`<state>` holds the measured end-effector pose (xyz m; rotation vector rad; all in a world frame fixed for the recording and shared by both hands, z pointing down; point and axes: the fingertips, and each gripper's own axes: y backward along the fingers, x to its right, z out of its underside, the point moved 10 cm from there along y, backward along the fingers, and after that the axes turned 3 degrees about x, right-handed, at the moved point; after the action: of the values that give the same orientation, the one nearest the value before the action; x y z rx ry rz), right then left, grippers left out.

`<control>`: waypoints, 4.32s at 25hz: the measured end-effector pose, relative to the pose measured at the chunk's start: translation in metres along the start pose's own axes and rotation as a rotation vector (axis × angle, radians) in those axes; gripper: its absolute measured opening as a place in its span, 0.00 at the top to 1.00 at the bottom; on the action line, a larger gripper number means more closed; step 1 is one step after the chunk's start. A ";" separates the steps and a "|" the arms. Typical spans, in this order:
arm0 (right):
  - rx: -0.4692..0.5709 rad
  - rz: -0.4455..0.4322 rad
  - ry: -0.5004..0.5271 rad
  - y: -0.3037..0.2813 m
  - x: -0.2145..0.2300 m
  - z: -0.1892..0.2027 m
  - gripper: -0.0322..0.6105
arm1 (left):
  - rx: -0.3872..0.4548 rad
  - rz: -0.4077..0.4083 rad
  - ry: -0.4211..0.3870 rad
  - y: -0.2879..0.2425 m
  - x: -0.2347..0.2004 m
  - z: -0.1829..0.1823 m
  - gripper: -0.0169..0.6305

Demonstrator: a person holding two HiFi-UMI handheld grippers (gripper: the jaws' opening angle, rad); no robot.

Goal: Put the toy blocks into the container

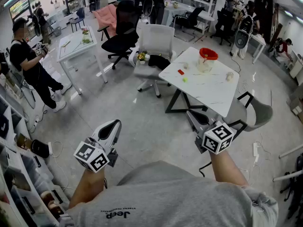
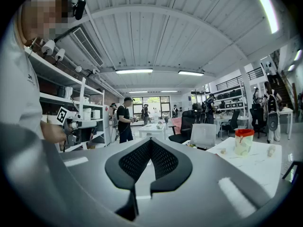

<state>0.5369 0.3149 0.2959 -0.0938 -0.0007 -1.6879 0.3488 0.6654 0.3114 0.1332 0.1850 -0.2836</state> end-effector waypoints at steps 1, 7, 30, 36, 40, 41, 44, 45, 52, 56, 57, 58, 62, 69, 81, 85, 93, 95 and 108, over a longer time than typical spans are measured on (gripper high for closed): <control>0.000 -0.002 0.003 0.000 0.000 0.000 0.95 | 0.001 -0.001 0.000 0.000 0.000 0.000 0.88; 0.004 -0.012 0.014 0.000 0.003 -0.001 0.95 | 0.001 -0.003 0.000 -0.002 0.001 0.002 0.88; 0.043 -0.142 0.005 0.015 0.051 -0.009 0.36 | 0.006 -0.030 -0.028 -0.044 0.042 0.003 0.88; 0.045 -0.165 0.014 0.036 0.082 -0.012 0.36 | 0.018 -0.064 -0.034 -0.063 0.073 0.009 0.88; 0.048 -0.181 0.015 0.043 0.104 -0.008 0.37 | 0.014 -0.078 -0.029 -0.078 0.089 0.019 0.88; 0.046 -0.184 0.014 0.043 0.107 -0.007 0.37 | 0.010 -0.080 -0.028 -0.080 0.092 0.022 0.88; 0.045 -0.192 0.003 0.038 0.117 -0.001 0.37 | -0.003 -0.092 -0.028 -0.085 0.093 0.026 0.88; 0.044 -0.194 -0.001 0.034 0.119 0.000 0.37 | -0.005 -0.094 -0.029 -0.086 0.090 0.026 0.88; 0.022 -0.181 -0.008 -0.029 0.123 0.005 0.37 | -0.008 -0.076 0.002 -0.103 0.021 0.030 0.88; 0.018 -0.135 0.024 -0.094 0.119 0.004 0.37 | 0.017 -0.016 0.011 -0.123 -0.060 0.026 0.88; 0.024 -0.120 0.029 -0.113 0.117 0.001 0.37 | 0.019 0.002 0.011 -0.129 -0.083 0.023 0.88; 0.034 -0.106 0.028 -0.133 0.115 -0.002 0.37 | 0.018 0.019 0.010 -0.136 -0.106 0.019 0.88; 0.079 -0.059 0.030 -0.214 0.107 -0.023 0.37 | -0.003 0.088 -0.013 -0.162 -0.194 -0.012 0.88; 0.091 0.007 0.020 -0.314 0.099 -0.041 0.37 | -0.044 0.157 -0.018 -0.197 -0.311 -0.038 0.88; 0.050 0.060 -0.004 -0.397 0.171 -0.035 0.37 | -0.075 0.181 0.017 -0.280 -0.397 -0.031 0.88; 0.053 0.034 -0.011 -0.437 0.226 -0.026 0.37 | -0.083 0.158 0.006 -0.328 -0.421 -0.026 0.88; 0.051 -0.101 -0.001 -0.528 0.376 -0.040 0.37 | -0.060 0.045 -0.018 -0.464 -0.450 -0.025 0.88; 0.047 -0.138 0.004 -0.551 0.412 -0.048 0.37 | -0.055 0.024 -0.019 -0.498 -0.454 -0.026 0.88; 0.019 -0.113 -0.029 -0.640 0.494 -0.038 0.37 | -0.094 0.020 -0.021 -0.584 -0.529 -0.026 0.88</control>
<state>-0.1570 -0.1007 0.3235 -0.1058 -0.0450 -1.7988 -0.3234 0.2536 0.3308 0.0386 0.1761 -0.2560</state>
